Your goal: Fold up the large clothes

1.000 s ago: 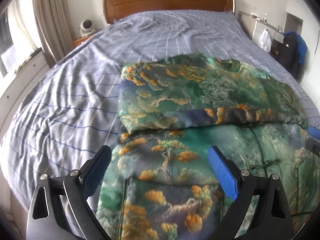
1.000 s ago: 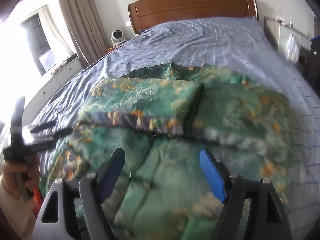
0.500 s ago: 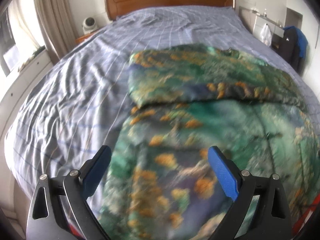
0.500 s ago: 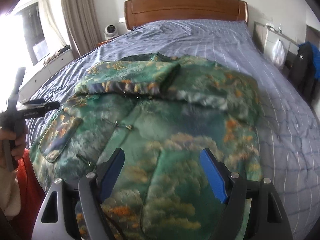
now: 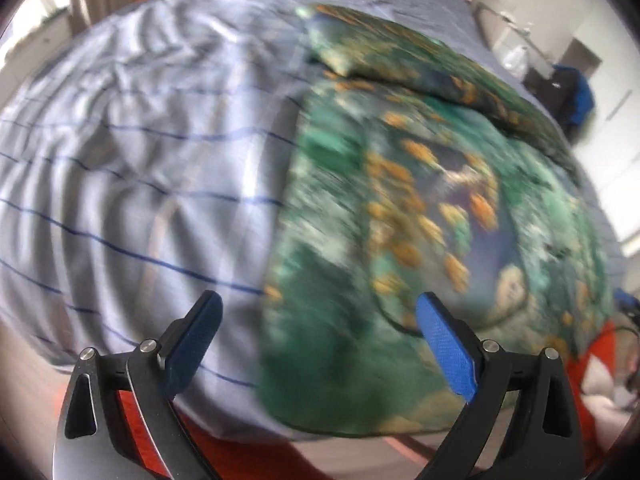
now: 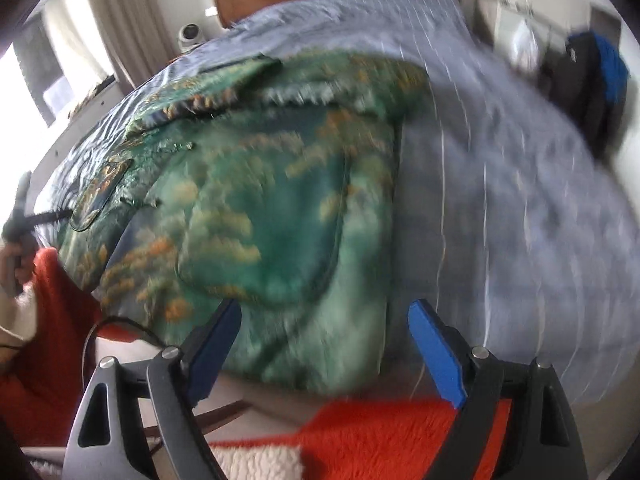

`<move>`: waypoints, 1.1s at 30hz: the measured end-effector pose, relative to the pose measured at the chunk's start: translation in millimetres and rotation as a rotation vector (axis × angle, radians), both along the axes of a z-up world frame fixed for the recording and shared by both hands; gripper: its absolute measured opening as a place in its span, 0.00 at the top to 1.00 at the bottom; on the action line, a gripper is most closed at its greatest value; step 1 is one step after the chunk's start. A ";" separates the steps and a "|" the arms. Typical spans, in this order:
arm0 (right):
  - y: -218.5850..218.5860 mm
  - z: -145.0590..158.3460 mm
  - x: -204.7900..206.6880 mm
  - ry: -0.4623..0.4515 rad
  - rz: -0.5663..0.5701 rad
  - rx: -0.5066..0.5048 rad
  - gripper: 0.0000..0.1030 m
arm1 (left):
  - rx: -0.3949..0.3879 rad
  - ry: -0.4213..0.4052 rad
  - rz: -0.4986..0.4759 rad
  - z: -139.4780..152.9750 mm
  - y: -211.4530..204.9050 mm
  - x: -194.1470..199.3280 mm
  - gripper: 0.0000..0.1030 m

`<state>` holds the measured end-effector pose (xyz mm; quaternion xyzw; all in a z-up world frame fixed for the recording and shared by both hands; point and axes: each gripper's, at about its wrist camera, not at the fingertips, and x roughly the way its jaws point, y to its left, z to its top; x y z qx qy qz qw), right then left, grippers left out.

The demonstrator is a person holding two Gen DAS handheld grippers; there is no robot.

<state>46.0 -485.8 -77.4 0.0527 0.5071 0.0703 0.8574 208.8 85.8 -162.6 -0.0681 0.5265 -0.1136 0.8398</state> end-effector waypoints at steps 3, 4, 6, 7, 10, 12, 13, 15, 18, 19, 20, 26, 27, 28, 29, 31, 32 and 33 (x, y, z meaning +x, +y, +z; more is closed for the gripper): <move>-8.3 -15.5 -3.7 0.028 -0.008 0.052 0.17 | -0.002 0.016 -0.082 -8.9 -17.0 -2.6 0.05; -10.8 -19.9 -2.6 0.034 -0.014 0.064 0.17 | 0.014 0.016 -0.089 -10.6 -19.4 -3.0 0.05; -15.8 -26.5 1.7 0.051 -0.034 0.112 0.17 | 0.009 0.029 -0.094 -12.5 -21.8 -2.7 0.06; -16.8 -28.1 4.1 0.053 -0.036 0.146 0.17 | -0.011 0.035 -0.091 -11.7 -21.4 -2.6 0.06; -17.0 -35.1 9.5 0.075 -0.019 0.202 0.17 | -0.040 0.057 -0.094 -11.1 -16.2 -3.1 0.12; -16.0 -41.6 12.6 0.106 -0.012 0.224 0.22 | -0.031 0.067 -0.102 -11.7 -16.4 -3.1 0.18; -15.3 -44.6 13.8 0.119 -0.009 0.233 0.28 | -0.020 0.073 -0.111 -12.9 -16.2 -4.6 0.24; -12.9 -46.6 15.6 0.137 0.000 0.207 0.54 | 0.006 0.084 -0.126 -11.4 -20.2 -5.3 0.35; -13.3 -41.5 16.0 0.150 0.005 0.187 0.81 | 0.065 0.089 -0.149 -5.5 -26.7 -9.2 0.64; -13.3 -38.4 15.8 0.150 0.007 0.190 0.82 | 0.072 0.089 -0.154 -1.3 -27.9 -10.4 0.76; -12.2 -32.7 15.1 0.148 0.017 0.186 0.83 | 0.068 0.088 -0.154 2.8 -27.1 -10.8 0.81; -18.5 -0.9 15.5 0.106 0.020 0.282 0.86 | -0.134 0.027 -0.122 43.0 -10.2 -13.6 0.89; -21.6 4.9 16.1 0.094 0.016 0.314 0.86 | -0.164 0.016 -0.114 47.9 -7.4 -13.4 0.89; -23.9 9.4 16.7 0.081 0.012 0.341 0.86 | -0.215 -0.004 -0.101 56.1 -3.6 -12.3 0.90; -27.3 14.2 17.4 0.067 0.008 0.371 0.87 | -0.251 -0.020 -0.092 62.1 -1.0 -11.1 0.90; -30.9 24.2 21.6 0.029 0.001 0.429 0.87 | -0.328 -0.057 -0.070 74.9 4.6 -6.2 0.90; -33.7 31.1 25.6 -0.001 -0.005 0.467 0.87 | -0.354 -0.069 -0.062 80.5 6.5 -3.2 0.91; -34.1 35.2 29.5 -0.019 -0.011 0.490 0.87 | -0.386 -0.085 -0.053 87.1 8.0 1.3 0.91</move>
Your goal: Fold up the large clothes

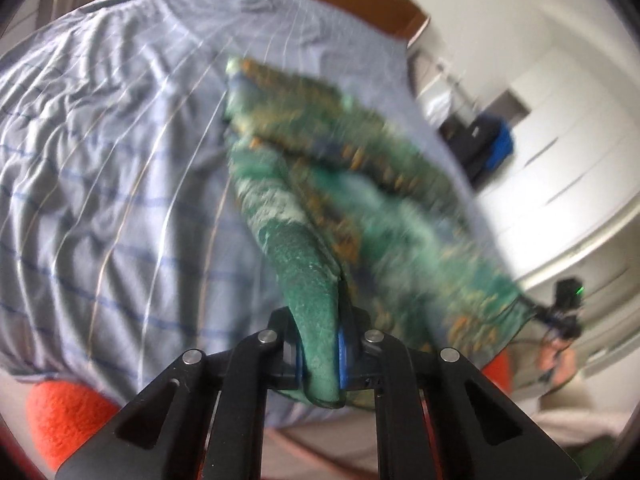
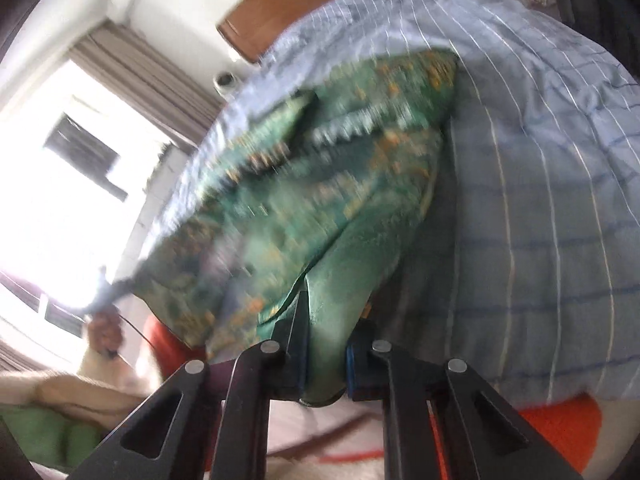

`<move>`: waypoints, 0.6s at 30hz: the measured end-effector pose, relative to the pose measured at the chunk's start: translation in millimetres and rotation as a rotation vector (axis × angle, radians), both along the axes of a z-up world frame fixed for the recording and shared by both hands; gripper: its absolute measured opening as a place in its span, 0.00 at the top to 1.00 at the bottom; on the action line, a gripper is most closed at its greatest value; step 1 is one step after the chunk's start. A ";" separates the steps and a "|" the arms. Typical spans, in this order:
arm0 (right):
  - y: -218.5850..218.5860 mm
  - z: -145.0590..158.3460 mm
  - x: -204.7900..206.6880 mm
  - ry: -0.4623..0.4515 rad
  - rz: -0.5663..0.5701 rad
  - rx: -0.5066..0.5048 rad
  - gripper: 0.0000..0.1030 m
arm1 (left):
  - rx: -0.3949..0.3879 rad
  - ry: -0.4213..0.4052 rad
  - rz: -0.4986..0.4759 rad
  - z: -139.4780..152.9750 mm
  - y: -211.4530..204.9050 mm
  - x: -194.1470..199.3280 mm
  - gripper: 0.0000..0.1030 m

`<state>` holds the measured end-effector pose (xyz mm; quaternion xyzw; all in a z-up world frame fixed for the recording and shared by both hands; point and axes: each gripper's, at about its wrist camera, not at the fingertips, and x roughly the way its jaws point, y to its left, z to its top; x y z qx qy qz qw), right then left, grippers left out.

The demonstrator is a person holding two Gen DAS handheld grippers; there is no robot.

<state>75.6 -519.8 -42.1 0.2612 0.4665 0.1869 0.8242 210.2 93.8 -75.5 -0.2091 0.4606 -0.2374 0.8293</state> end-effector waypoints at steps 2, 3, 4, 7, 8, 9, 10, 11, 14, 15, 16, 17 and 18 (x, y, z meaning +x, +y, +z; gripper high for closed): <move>-2.5 10.4 12.7 -0.040 -0.025 0.046 0.87 | -0.040 -0.028 0.014 13.6 -1.5 16.0 0.91; -4.6 15.4 18.4 -0.056 -0.036 0.061 0.88 | -0.048 -0.042 0.019 20.5 -3.1 25.8 0.91; -6.8 21.9 27.8 -0.079 -0.050 0.077 0.88 | -0.053 -0.059 0.024 28.8 -5.8 38.0 0.91; -13.5 39.5 56.6 -0.136 -0.090 0.089 0.88 | -0.057 -0.104 0.040 52.5 -14.0 74.6 0.91; -16.8 45.5 72.2 -0.151 -0.106 0.093 0.89 | -0.056 -0.116 0.048 59.4 -16.8 90.7 0.91; -20.1 49.5 85.6 -0.164 -0.126 0.102 0.89 | -0.053 -0.126 0.059 65.2 -20.0 106.0 0.91; -25.3 53.0 99.9 -0.172 -0.147 0.114 0.89 | -0.046 -0.137 0.071 69.8 -24.9 126.2 0.91; -29.2 54.7 112.9 -0.177 -0.163 0.123 0.89 | -0.038 -0.141 0.084 73.4 -28.8 142.6 0.91; -42.8 57.1 161.9 -0.188 -0.223 0.130 0.89 | -0.023 -0.114 0.144 71.6 -41.4 203.2 0.91; -47.9 54.7 183.3 -0.181 -0.248 0.124 0.89 | -0.014 -0.106 0.161 67.8 -43.2 215.5 0.91; -52.7 50.1 204.7 -0.170 -0.271 0.117 0.89 | 0.009 -0.091 0.182 61.1 -48.6 236.7 0.91; -56.2 44.3 222.3 -0.156 -0.287 0.115 0.89 | 0.024 -0.077 0.195 54.9 -52.0 250.6 0.91; -58.6 37.9 237.3 -0.142 -0.301 0.111 0.89 | 0.041 -0.060 0.207 46.2 -56.3 266.0 0.91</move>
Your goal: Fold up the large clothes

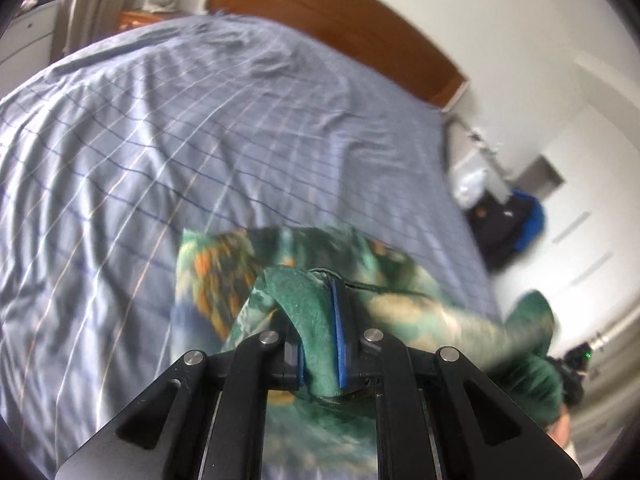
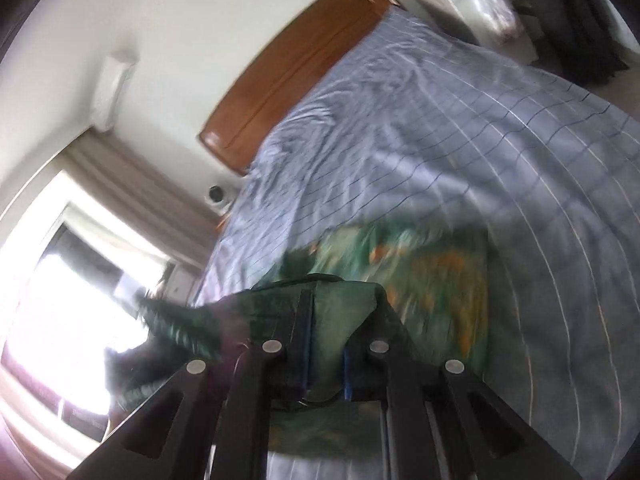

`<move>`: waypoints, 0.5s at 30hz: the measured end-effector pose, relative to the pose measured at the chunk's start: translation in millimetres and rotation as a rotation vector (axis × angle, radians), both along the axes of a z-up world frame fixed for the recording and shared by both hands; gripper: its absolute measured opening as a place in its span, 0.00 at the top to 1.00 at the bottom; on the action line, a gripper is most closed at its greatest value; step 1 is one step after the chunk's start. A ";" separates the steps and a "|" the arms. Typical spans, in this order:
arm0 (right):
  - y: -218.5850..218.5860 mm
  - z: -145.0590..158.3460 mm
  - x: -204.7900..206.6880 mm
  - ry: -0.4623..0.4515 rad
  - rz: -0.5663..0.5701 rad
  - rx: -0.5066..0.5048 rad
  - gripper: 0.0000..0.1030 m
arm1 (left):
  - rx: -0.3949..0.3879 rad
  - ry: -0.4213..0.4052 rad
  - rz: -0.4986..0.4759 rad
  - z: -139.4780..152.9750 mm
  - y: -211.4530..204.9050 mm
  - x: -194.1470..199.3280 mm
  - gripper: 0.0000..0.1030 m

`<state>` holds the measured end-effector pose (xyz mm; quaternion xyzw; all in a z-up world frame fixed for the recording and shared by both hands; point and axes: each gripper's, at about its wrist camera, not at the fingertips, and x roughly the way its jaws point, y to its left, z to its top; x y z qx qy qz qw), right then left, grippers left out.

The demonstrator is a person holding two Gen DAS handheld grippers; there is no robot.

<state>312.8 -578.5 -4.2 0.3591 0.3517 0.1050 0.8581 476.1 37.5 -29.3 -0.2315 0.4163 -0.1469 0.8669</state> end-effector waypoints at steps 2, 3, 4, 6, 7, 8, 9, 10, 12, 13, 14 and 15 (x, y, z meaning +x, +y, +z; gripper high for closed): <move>-4.0 -16.5 31.9 0.040 -0.024 0.000 0.89 | 0.044 0.044 0.017 -21.3 -10.7 27.3 0.91; -4.8 -28.3 50.1 0.068 -0.033 -0.002 0.89 | 0.078 0.075 0.025 -36.4 -18.1 43.2 0.91; -5.1 -35.1 58.5 0.084 -0.037 -0.008 0.89 | 0.106 0.093 0.025 -46.2 -22.5 50.8 0.91; -3.9 -60.2 83.9 0.134 -0.048 -0.035 0.89 | 0.163 0.126 0.015 -64.7 -32.8 66.5 0.90; -3.3 -69.6 90.4 0.155 -0.054 -0.046 0.89 | 0.184 0.142 0.014 -73.5 -35.8 72.2 0.88; -4.3 -81.2 96.4 0.177 -0.061 -0.048 0.89 | 0.187 0.155 0.016 -79.4 -37.1 74.9 0.84; -5.3 -92.7 100.7 0.195 -0.066 -0.039 0.89 | 0.171 0.164 0.018 -84.2 -35.5 76.0 0.84; -6.0 -100.7 102.8 0.205 -0.065 -0.034 0.89 | 0.152 0.168 0.012 -85.0 -33.9 76.1 0.79; -9.6 -107.1 102.8 0.207 -0.061 -0.005 0.86 | 0.096 0.172 -0.022 -83.3 -28.7 75.4 0.65; -12.9 -106.8 101.8 0.197 -0.051 0.024 0.84 | 0.064 0.171 -0.043 -77.8 -25.9 73.5 0.56; -15.1 -104.0 100.8 0.188 -0.037 0.041 0.80 | 0.049 0.167 -0.056 -72.3 -23.2 72.0 0.46; -16.4 -100.1 99.4 0.179 -0.025 0.049 0.75 | 0.044 0.153 -0.061 -63.6 -20.0 69.0 0.41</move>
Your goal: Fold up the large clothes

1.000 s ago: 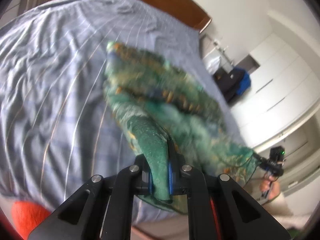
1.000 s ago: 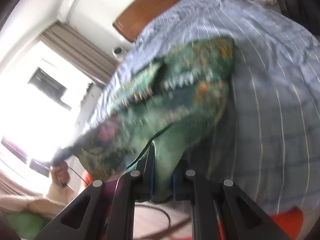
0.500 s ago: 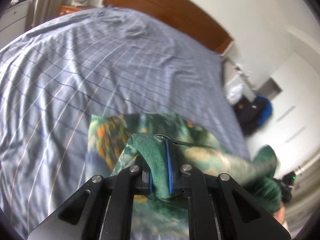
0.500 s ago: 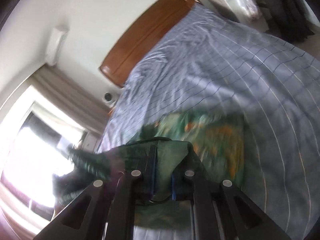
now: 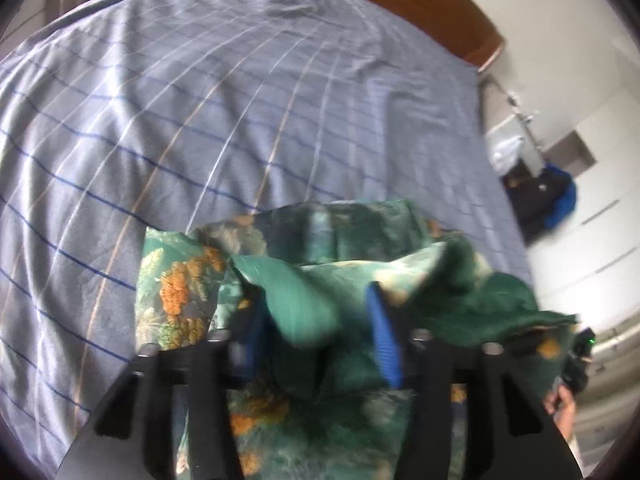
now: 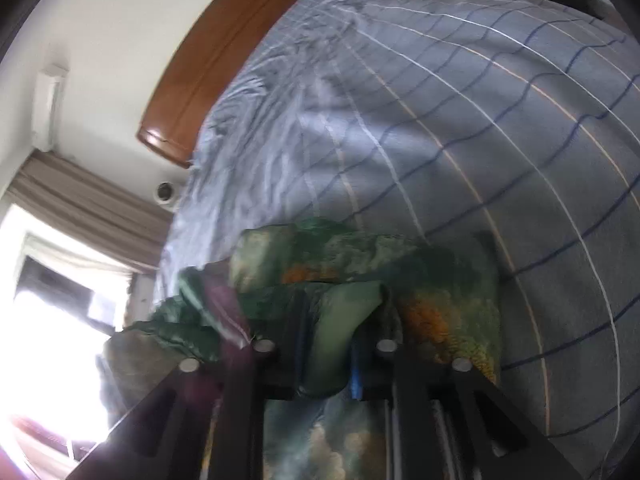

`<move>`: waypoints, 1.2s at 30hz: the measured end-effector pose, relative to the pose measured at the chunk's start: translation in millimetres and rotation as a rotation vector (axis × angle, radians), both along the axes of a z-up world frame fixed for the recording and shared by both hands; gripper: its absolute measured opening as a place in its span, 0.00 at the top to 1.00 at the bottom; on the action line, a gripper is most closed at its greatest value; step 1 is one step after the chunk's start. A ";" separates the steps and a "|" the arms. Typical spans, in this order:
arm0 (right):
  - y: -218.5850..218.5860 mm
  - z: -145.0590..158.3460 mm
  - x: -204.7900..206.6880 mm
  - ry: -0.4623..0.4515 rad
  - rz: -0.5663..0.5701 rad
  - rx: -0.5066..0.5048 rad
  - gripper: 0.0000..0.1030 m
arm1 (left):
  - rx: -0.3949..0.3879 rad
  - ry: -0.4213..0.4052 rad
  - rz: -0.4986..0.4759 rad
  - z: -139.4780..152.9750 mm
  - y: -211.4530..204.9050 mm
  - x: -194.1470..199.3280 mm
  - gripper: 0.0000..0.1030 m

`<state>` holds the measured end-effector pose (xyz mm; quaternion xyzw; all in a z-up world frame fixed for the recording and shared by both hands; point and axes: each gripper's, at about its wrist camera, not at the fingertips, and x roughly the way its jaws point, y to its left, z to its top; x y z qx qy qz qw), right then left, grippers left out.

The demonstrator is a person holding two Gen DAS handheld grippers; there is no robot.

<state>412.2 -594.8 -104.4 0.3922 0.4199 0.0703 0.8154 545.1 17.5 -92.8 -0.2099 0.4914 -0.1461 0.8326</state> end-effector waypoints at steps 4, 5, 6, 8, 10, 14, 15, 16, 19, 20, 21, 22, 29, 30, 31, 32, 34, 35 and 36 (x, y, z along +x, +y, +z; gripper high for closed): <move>-6.0 35.2 -11.6 -0.085 0.020 0.022 0.41 | 0.098 -0.139 0.074 47.5 24.8 -22.7 0.09; -7.8 44.4 -15.9 -0.103 0.001 -0.001 0.21 | 0.115 -0.163 0.091 54.5 31.4 -26.7 0.09; -8.4 53.3 -20.3 -0.121 -0.023 -0.026 0.16 | 0.128 -0.171 0.098 58.8 37.3 -31.7 0.08; -15.6 65.6 -28.8 -0.153 -0.054 -0.032 0.16 | 0.130 -0.149 0.078 54.5 41.2 -33.1 0.08; -20.9 69.1 -34.4 -0.141 -0.071 -0.042 0.16 | 0.136 -0.098 0.008 38.5 35.1 -34.0 0.08; 7.2 63.1 -31.8 -0.070 0.100 -0.219 0.16 | 0.193 -0.015 -0.108 1.1 3.4 -29.4 0.08; 18.6 55.4 -29.5 -0.034 0.148 -0.255 0.17 | 0.217 -0.005 -0.121 -6.1 -4.3 -28.3 0.08; 25.8 49.1 -29.3 -0.010 0.168 -0.279 0.18 | 0.244 0.004 -0.126 -12.7 -11.6 -26.8 0.10; 46.9 23.8 -18.4 0.076 0.190 -0.319 0.51 | 0.279 0.005 -0.099 -17.2 -23.1 -27.8 0.69; 51.6 20.0 -16.3 0.102 0.179 -0.354 0.77 | 0.275 0.011 -0.066 -13.9 -18.6 -27.3 0.85; 54.6 22.4 -16.3 0.107 0.163 -0.390 0.82 | 0.241 0.010 -0.054 -10.1 -12.4 -28.0 0.87; 55.4 28.4 -17.2 0.094 0.148 -0.405 0.84 | 0.175 0.000 -0.018 -1.0 2.6 -29.8 0.89; 34.3 78.3 -22.1 -0.066 0.049 -0.423 0.89 | 0.031 0.078 0.128 -15.2 44.4 -20.8 0.90; 39.2 61.0 -13.6 -0.012 0.060 -0.450 0.89 | 0.080 0.112 0.135 -30.1 39.0 -18.6 0.89; 44.6 50.1 -8.5 0.029 0.072 -0.472 0.89 | 0.086 0.139 0.154 -45.4 36.0 -18.6 0.85; 54.4 23.6 1.0 0.109 0.098 -0.520 0.89 | 0.068 0.143 0.170 -52.0 36.7 -19.8 0.79; 62.1 -1.9 1.1 0.152 0.096 -0.541 0.87 | 0.022 0.118 0.187 -53.3 39.7 -24.3 0.73; 62.3 -3.7 -1.2 0.139 0.082 -0.538 0.82 | 0.008 0.107 0.179 -50.8 41.4 -26.2 0.62; 60.5 -2.2 -3.8 0.122 0.073 -0.527 0.78 | 0.003 0.100 0.163 -46.2 42.2 -28.9 0.54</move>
